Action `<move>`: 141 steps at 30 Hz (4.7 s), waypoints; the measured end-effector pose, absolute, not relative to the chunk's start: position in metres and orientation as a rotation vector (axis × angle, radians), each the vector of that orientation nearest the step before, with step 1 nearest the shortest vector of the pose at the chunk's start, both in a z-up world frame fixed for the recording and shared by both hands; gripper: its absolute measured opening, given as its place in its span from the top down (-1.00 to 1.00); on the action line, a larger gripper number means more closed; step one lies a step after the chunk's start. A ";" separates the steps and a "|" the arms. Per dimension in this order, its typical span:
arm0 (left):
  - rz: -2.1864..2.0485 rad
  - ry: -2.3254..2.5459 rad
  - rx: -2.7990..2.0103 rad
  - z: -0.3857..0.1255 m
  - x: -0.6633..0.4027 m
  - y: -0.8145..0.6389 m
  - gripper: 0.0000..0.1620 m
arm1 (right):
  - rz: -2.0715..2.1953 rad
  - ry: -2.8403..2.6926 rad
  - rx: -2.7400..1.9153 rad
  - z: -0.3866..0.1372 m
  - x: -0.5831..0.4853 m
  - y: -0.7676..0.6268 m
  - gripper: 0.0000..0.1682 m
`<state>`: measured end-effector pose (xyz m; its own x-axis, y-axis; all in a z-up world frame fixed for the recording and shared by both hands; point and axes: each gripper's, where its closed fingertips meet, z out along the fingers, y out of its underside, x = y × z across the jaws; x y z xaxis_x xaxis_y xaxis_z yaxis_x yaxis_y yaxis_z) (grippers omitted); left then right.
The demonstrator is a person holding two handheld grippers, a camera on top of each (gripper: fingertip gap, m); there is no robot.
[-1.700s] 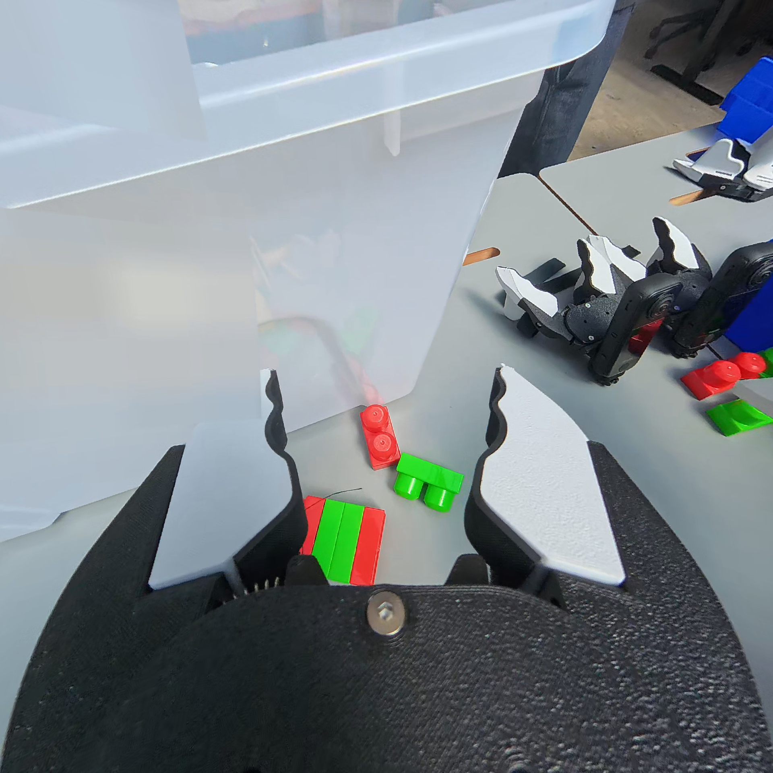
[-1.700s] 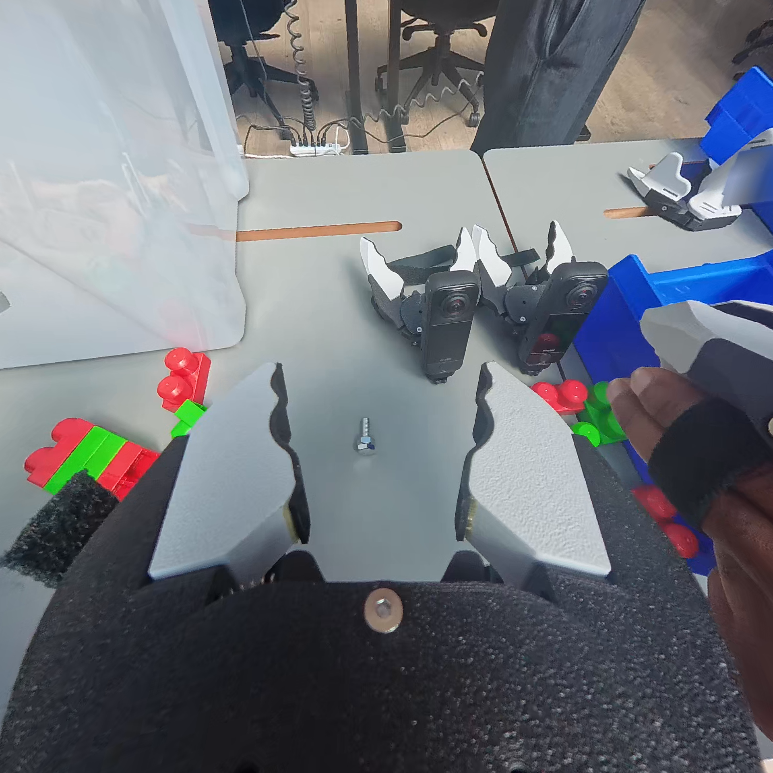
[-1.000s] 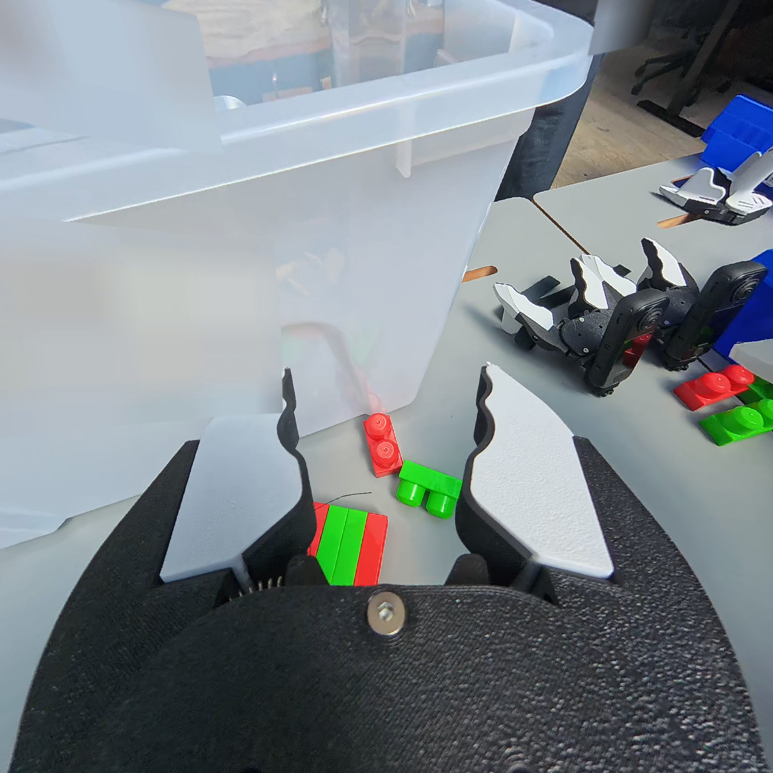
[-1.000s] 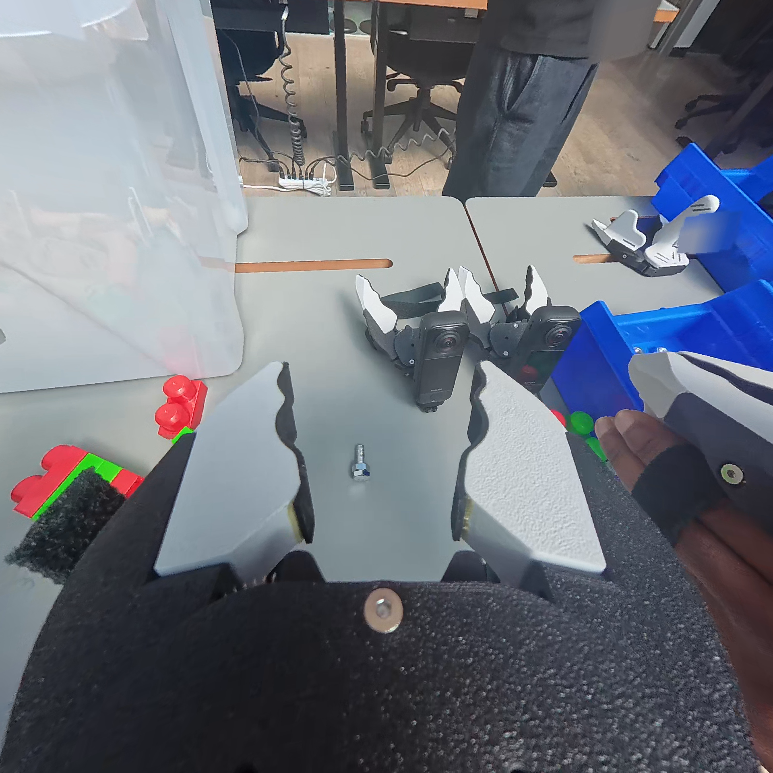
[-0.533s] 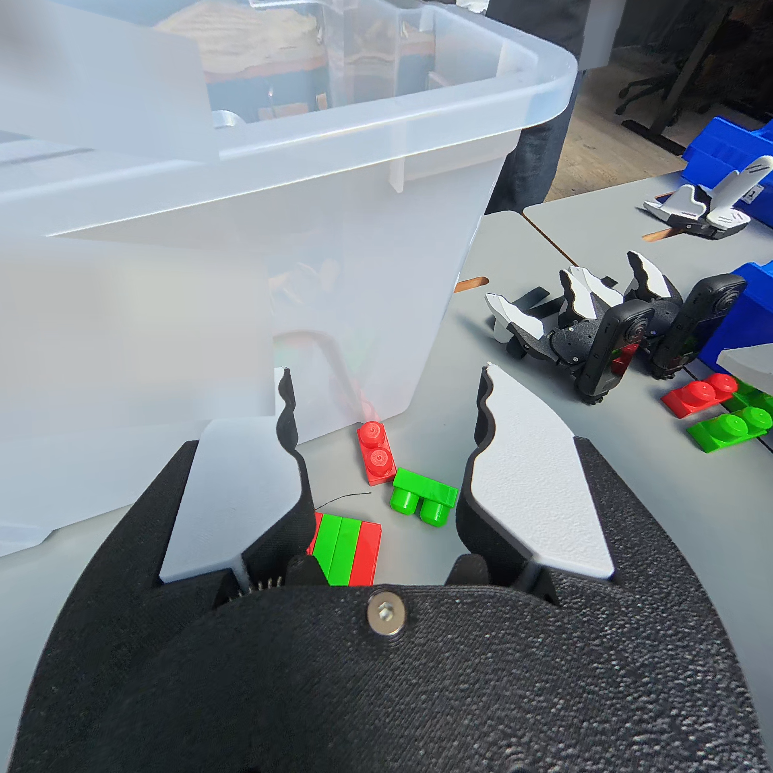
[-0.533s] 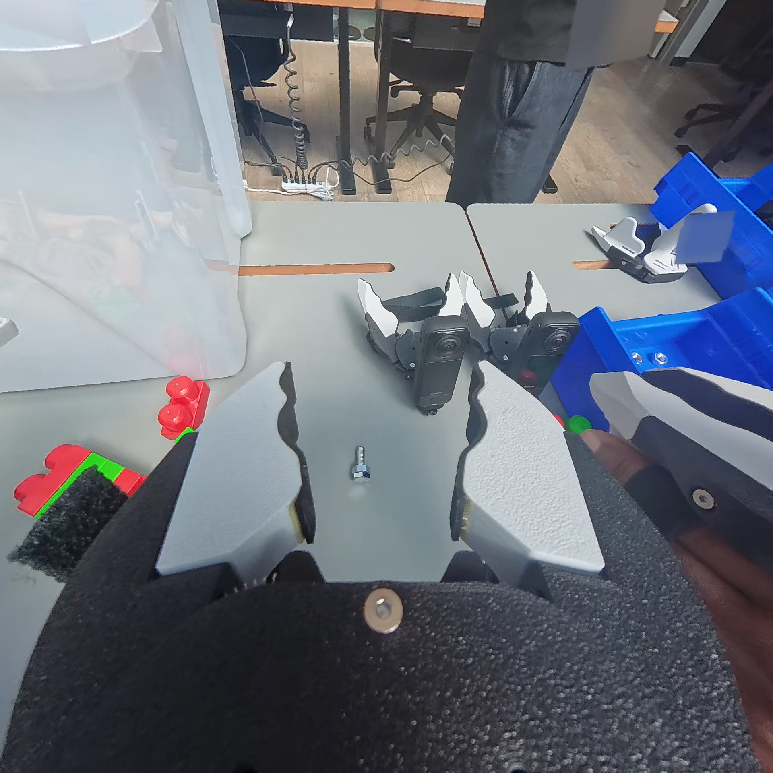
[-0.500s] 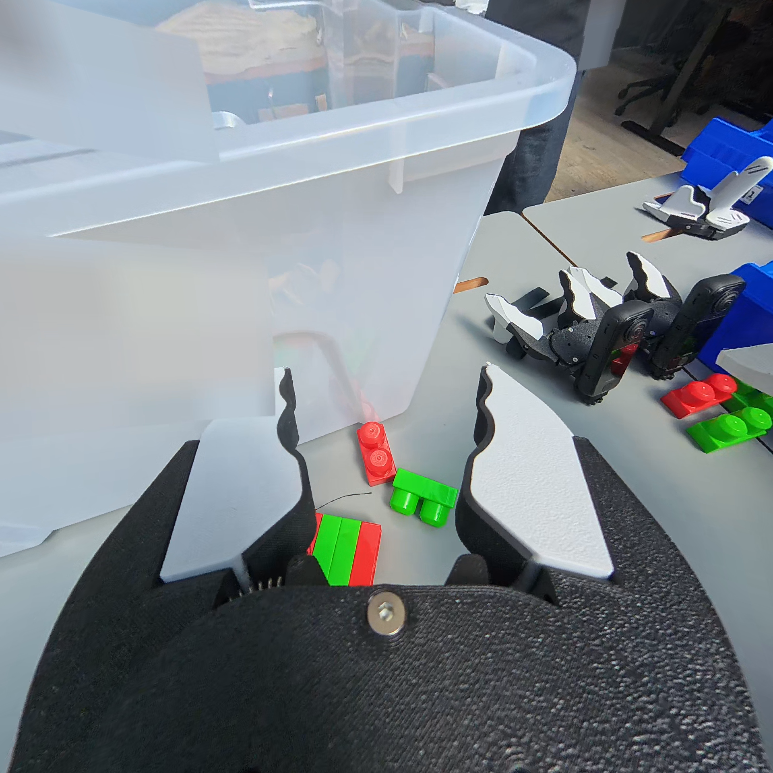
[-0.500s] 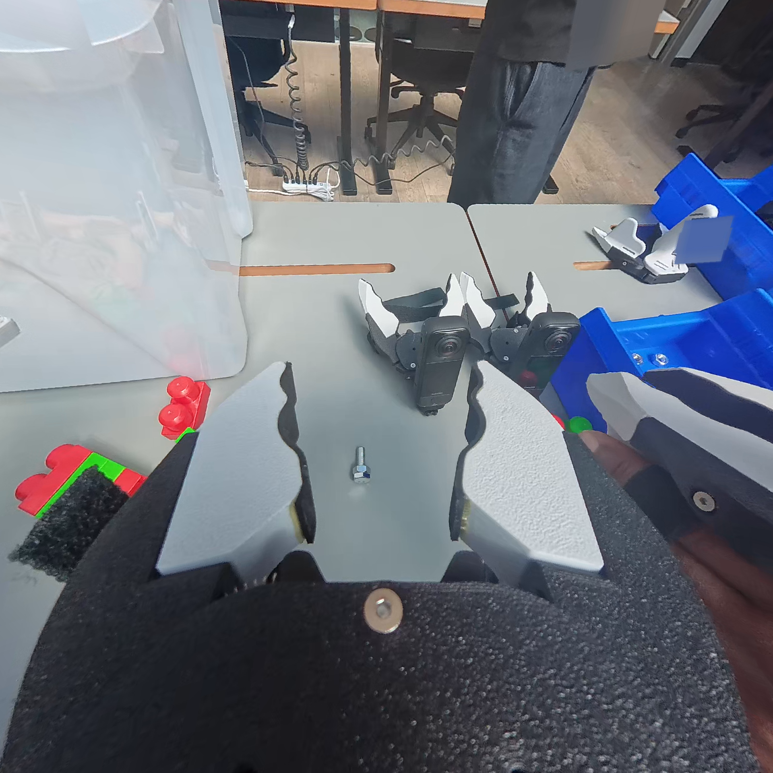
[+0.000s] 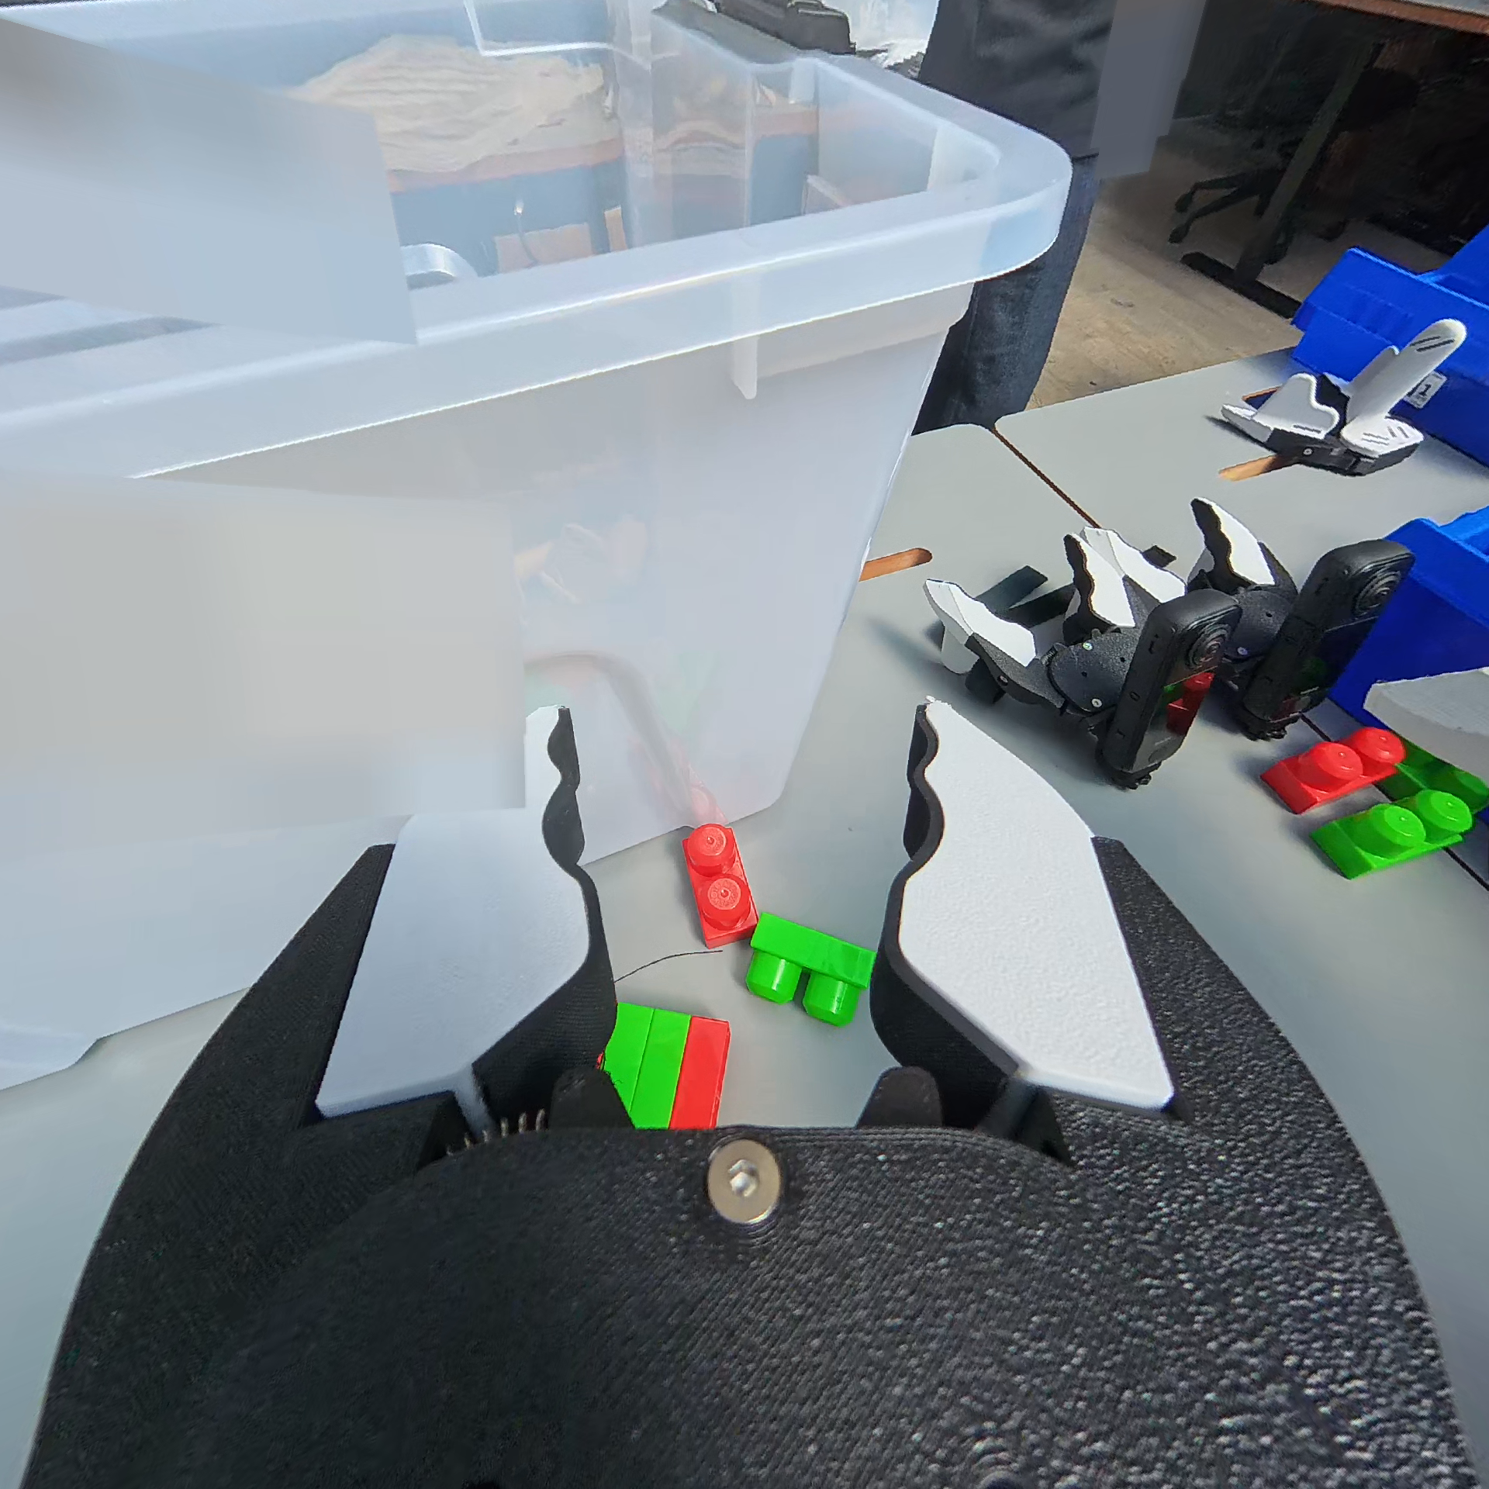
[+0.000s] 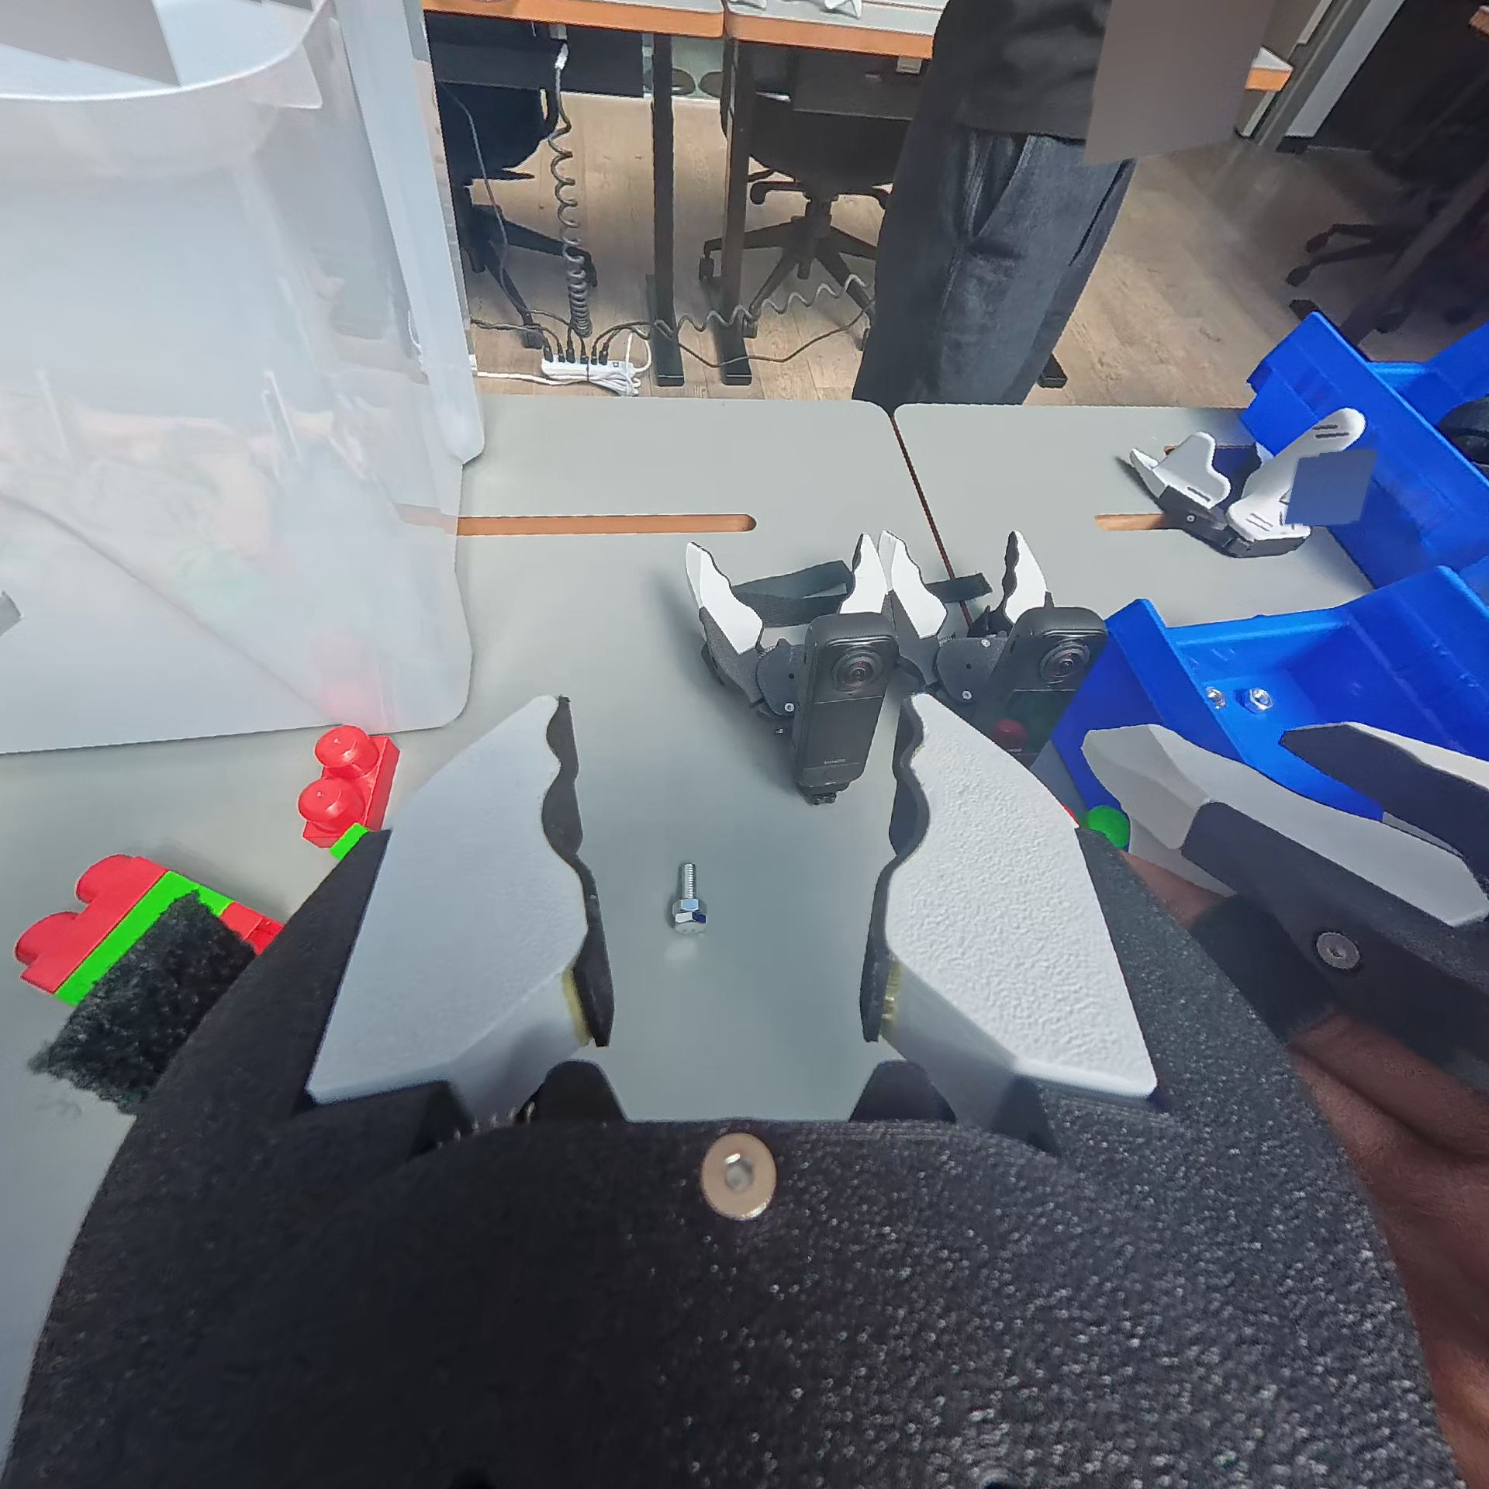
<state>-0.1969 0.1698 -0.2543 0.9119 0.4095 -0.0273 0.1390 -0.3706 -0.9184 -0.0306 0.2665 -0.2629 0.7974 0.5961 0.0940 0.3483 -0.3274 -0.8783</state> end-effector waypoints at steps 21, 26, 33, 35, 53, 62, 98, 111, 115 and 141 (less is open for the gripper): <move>0.287 -0.337 -1.927 -0.250 -0.192 0.167 1.00 | 0.295 -0.754 -1.908 -0.257 -0.033 0.263 0.81; 0.253 -0.301 -1.925 -0.248 -0.186 0.169 1.00 | 0.253 -0.813 -1.860 -0.256 -0.036 0.259 1.00; 0.206 -0.335 -1.923 -0.249 -0.185 0.172 0.08 | 0.282 -0.793 -1.910 -0.260 -0.039 0.261 0.23; 0.197 -0.338 -1.925 -0.248 -0.186 0.172 -0.01 | 0.287 -0.787 -1.910 -0.259 -0.038 0.261 0.22; 0.104 -0.193 -1.871 -0.238 -0.160 0.176 1.00 | 0.309 -0.874 -1.882 -0.263 -0.045 0.251 1.00; -0.011 -0.239 -1.882 -0.238 -0.155 0.179 0.13 | 0.374 -0.844 -1.943 -0.263 -0.048 0.249 0.06; -0.157 -0.125 -1.891 -0.237 -0.133 0.182 -0.06 | 0.431 -0.911 -1.977 -0.275 -0.053 0.243 0.03; -0.181 -0.107 -1.880 -0.236 -0.134 0.183 0.10 | 0.421 -0.932 -2.011 -0.288 -0.048 0.243 0.08; -0.204 -0.098 -1.862 -0.235 -0.133 0.182 0.53 | 0.420 -0.930 -2.026 -0.293 -0.044 0.243 0.10; -0.209 0.037 -1.945 -0.244 -0.145 0.151 0.27 | 0.441 -1.217 -1.978 -0.323 -0.027 0.241 0.12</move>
<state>-0.1453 0.1511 -0.2441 0.9837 -0.1252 0.1289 0.0732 -0.3757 -0.9238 -0.0269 0.2413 -0.3229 0.4863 0.8687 0.0941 0.6068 -0.2582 -0.7517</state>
